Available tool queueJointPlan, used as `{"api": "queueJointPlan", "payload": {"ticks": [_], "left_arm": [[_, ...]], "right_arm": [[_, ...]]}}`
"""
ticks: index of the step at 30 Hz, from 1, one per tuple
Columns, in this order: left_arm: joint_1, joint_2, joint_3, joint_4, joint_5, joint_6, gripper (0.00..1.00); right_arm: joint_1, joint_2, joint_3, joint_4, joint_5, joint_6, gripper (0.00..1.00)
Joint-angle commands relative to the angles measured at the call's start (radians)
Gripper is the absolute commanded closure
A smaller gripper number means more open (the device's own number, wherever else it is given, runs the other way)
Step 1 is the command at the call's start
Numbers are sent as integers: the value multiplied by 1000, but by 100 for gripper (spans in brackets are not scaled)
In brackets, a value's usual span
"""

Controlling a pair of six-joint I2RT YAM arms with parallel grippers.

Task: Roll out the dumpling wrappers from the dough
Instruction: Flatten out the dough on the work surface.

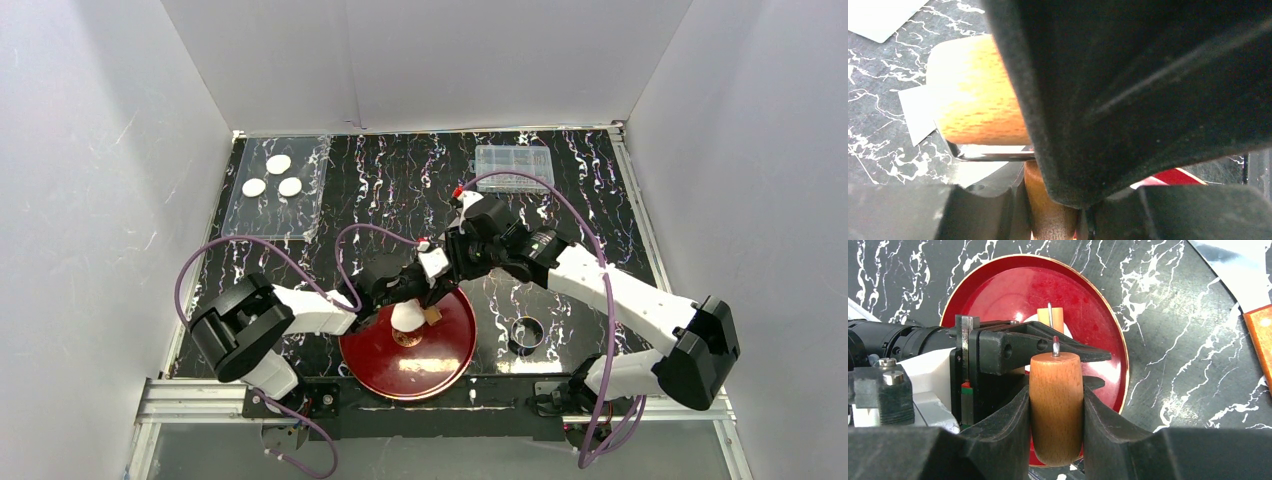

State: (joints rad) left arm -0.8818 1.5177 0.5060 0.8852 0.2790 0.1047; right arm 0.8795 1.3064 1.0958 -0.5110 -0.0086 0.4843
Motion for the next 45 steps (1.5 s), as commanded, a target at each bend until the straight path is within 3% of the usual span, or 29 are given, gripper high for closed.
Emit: {"api": "queueJointPlan", "payload": {"ticks": [1, 13, 17, 22, 33, 45], "left_arm": [[-10, 41, 15, 51, -28, -68, 100], [-16, 40, -187, -47, -154, -248, 100], [-14, -35, -243, -98, -158, -222, 100], [4, -98, -209, -212, -153, -209, 100], [32, -259, -173, -274, -112, -231, 100], [32, -145, -3, -125, -120, -109, 100]], "right_arm": [[82, 7, -34, 88, -77, -1, 99], [216, 101, -160, 185, -43, 56, 99], [222, 126, -176, 234, -60, 54, 99], [222, 162, -150, 297, -83, 15, 99], [220, 170, 90, 142, -93, -78, 99], [195, 59, 86, 102, 83, -130, 99]]}}
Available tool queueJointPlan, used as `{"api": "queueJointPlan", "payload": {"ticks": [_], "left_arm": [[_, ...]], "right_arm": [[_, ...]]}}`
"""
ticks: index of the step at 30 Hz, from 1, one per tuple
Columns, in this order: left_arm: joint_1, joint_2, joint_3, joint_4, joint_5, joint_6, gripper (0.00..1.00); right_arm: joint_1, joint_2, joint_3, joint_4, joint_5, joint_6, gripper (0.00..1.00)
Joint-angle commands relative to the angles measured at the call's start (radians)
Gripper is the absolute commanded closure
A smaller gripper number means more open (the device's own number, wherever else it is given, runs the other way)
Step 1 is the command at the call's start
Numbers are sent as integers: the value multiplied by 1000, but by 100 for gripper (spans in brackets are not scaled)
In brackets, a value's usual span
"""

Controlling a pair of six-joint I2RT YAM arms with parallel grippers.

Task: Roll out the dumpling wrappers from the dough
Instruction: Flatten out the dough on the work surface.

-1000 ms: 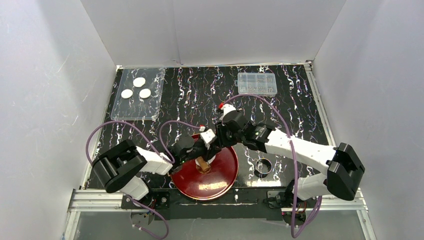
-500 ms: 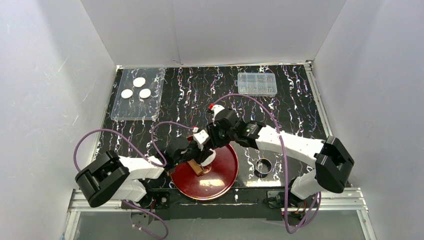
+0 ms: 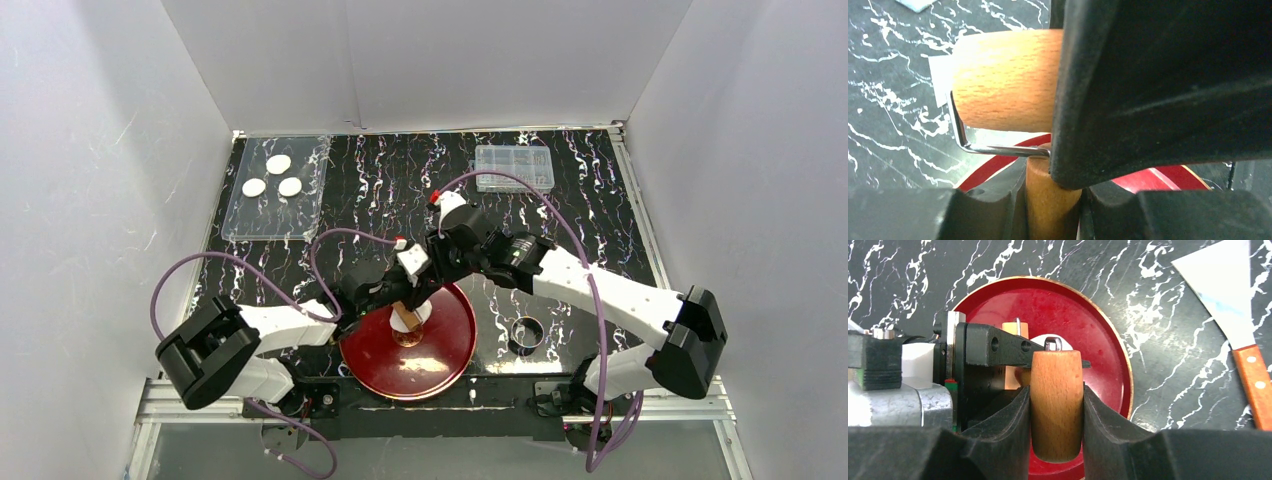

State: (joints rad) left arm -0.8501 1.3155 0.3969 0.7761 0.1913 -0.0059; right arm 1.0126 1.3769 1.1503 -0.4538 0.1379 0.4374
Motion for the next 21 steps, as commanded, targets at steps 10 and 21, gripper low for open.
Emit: {"api": "queueJointPlan", "payload": {"ticks": [10, 21], "left_arm": [[0, 146, 130, 9, -15, 3, 100], [-7, 201, 124, 22, 39, 1, 100]], "right_arm": [[48, -26, -51, 88, -60, -75, 99], [48, -19, -88, 88, -61, -21, 99]]}}
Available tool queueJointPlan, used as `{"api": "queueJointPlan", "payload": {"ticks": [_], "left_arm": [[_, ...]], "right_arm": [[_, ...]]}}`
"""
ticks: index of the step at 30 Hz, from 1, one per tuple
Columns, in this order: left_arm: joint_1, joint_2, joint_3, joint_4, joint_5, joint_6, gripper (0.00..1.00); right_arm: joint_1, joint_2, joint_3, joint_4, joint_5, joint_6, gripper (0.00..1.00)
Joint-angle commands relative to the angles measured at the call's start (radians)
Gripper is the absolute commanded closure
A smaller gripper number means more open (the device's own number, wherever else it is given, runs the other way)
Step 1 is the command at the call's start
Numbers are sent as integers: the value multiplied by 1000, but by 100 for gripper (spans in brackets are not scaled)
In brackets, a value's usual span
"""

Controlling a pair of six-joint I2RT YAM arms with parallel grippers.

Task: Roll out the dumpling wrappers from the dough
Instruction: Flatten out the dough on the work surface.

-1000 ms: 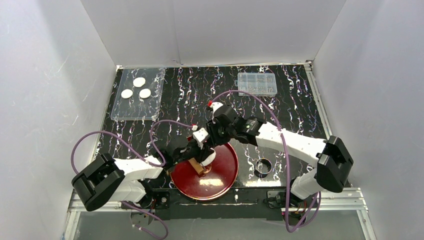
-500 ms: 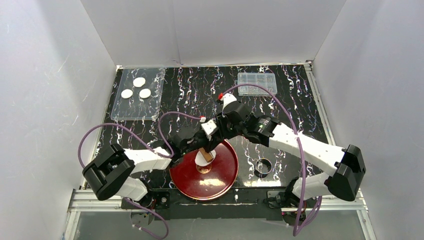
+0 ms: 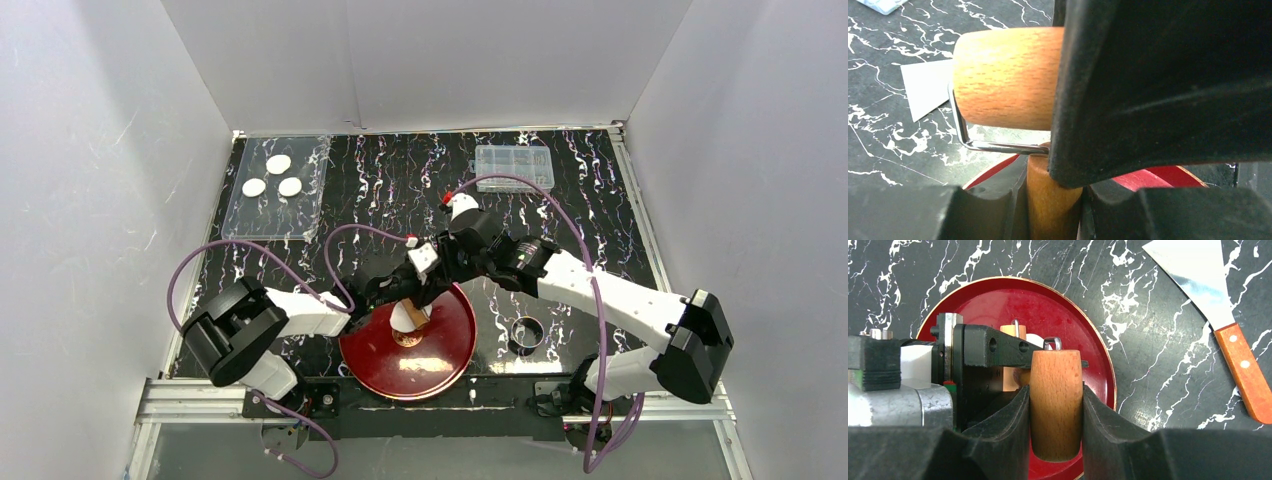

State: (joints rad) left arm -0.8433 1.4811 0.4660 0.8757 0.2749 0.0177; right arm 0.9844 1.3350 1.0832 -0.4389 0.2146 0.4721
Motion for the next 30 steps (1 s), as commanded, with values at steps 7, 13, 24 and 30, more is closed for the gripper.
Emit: {"api": "queueJointPlan", "payload": {"ticks": [7, 13, 24, 30], "left_arm": [[-35, 73, 68, -46, -47, -54, 100], [-51, 95, -37, -64, -8, -66, 100], [-48, -62, -159, -207, -133, -173, 100], [2, -114, -137, -228, -118, -179, 100]], "right_arm": [[86, 48, 25, 5, -138, -67, 99], [109, 77, -80, 126, -177, 10, 99], [169, 221, -9, 155, -243, -11, 99], [167, 227, 137, 78, -233, -104, 99]]}}
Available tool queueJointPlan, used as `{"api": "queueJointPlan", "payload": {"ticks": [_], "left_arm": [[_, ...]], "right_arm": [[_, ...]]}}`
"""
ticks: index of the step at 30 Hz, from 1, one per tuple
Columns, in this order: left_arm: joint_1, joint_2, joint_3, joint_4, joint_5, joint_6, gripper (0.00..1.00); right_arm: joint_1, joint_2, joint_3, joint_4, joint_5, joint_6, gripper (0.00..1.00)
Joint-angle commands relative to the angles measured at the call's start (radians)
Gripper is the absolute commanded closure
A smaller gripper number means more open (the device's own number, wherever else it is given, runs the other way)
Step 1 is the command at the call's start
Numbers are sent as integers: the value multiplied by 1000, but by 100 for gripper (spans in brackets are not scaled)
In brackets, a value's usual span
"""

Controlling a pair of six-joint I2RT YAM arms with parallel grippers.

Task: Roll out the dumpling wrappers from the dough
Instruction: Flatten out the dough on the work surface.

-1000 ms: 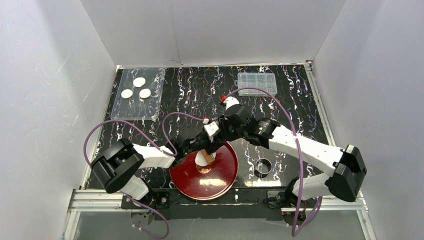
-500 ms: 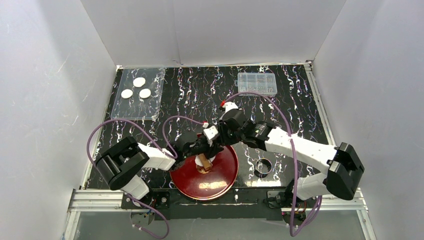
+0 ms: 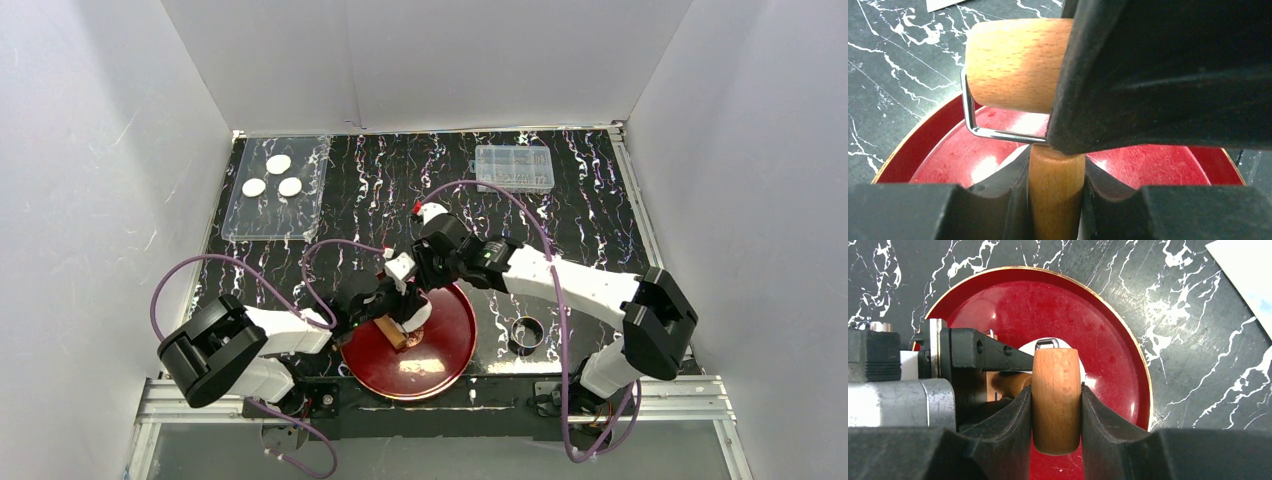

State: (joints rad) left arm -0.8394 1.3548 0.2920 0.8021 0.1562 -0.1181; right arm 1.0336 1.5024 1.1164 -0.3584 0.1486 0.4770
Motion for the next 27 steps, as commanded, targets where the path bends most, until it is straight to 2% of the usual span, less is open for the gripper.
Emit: {"api": "queueJointPlan", "payload": {"ticks": [1, 6, 13, 21, 27], "left_arm": [[2, 4, 52, -147, 23, -21, 100], [3, 13, 215, -172, 56, 110, 100], [-2, 213, 305, 35, 129, 143, 100], [-54, 381, 354, 78, 98, 153, 100], [-76, 399, 300, 58, 55, 88, 100]], "right_arm": [[115, 50, 133, -31, -156, -131, 99], [81, -48, 185, -95, -71, -204, 99], [64, -143, 39, -10, 30, -227, 99], [64, -133, -62, 42, -8, -178, 99], [95, -120, -122, 51, -24, -113, 99]]}}
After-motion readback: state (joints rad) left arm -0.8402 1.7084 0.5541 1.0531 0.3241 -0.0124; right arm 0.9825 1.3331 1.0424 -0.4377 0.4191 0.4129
